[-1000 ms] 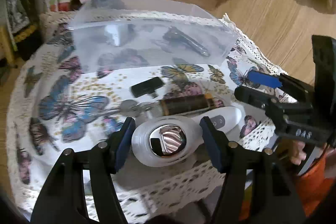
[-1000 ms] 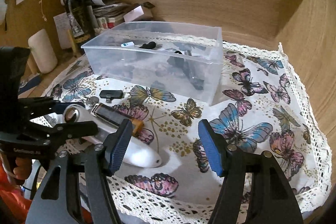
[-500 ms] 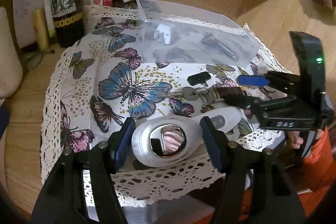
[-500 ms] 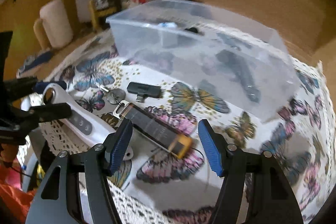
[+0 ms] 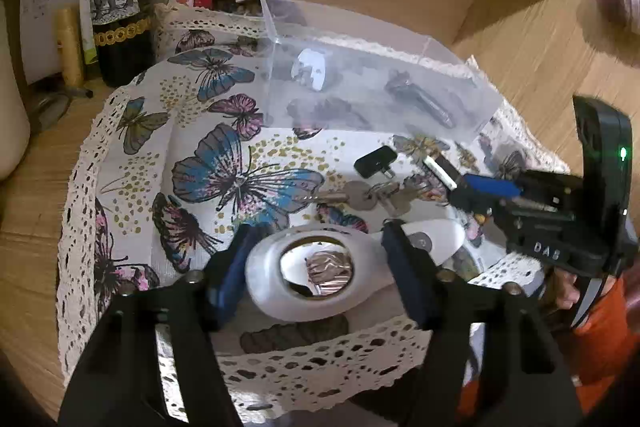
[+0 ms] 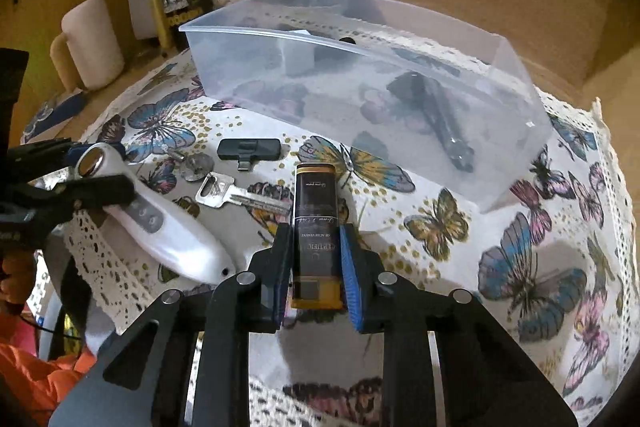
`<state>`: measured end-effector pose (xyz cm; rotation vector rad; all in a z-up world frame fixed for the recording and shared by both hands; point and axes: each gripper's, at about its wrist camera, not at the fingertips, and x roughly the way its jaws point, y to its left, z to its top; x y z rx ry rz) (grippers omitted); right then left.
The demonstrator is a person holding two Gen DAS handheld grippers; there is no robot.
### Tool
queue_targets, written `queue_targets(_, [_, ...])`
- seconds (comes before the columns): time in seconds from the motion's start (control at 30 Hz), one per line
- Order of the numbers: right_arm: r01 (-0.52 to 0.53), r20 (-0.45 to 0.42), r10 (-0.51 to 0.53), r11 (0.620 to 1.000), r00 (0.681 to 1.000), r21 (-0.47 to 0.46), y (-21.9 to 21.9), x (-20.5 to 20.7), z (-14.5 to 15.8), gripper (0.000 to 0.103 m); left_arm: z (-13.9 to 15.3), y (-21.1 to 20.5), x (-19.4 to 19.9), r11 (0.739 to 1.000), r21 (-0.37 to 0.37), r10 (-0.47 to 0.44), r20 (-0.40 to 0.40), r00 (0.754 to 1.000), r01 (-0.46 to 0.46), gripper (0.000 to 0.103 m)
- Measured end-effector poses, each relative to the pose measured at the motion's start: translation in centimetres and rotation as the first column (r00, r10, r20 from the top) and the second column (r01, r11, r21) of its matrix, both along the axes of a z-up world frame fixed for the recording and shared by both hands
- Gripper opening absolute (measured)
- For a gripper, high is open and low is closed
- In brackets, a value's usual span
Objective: Organize rigid objects
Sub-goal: 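Carry the lens device and battery pack into the clear box and release both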
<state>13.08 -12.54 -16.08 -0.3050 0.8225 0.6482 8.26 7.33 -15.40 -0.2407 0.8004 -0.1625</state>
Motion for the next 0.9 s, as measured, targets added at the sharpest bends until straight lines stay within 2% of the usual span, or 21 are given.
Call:
queue_targets(0.13, [0.028,0.02,-0.029,0.999,0.999,0.032,-1.5,-0.8,0.8,0.022,0.1,-0.2,-0.1,1.0,0.004,0.014,0.006,1.0,-0.014,0.063])
queue_targets(0.33, [0.079,0.07,-0.085,0.993,0.994,0.087,-3.2,-1.0,3.0,0.022,1.8,-1.1,-0.2,1.0,-0.003,-0.019,0.048,0.999,0.019,0.063])
queue_targets(0.63, [0.119,0.159,-0.144,0.98,0.977,0.159,-4.3,-0.3,6.5,0.022,7.1,-1.6,0.9,0.998,0.048,0.027,0.182,0.983,-0.036,0.063])
queue_targets(0.9, [0.116,0.236,-0.168,0.968,0.957,0.221,-4.4,1.5,10.2,0.022,11.2,-0.7,3.7,0.993,0.075,0.066,0.263,0.963,-0.089,0.063])
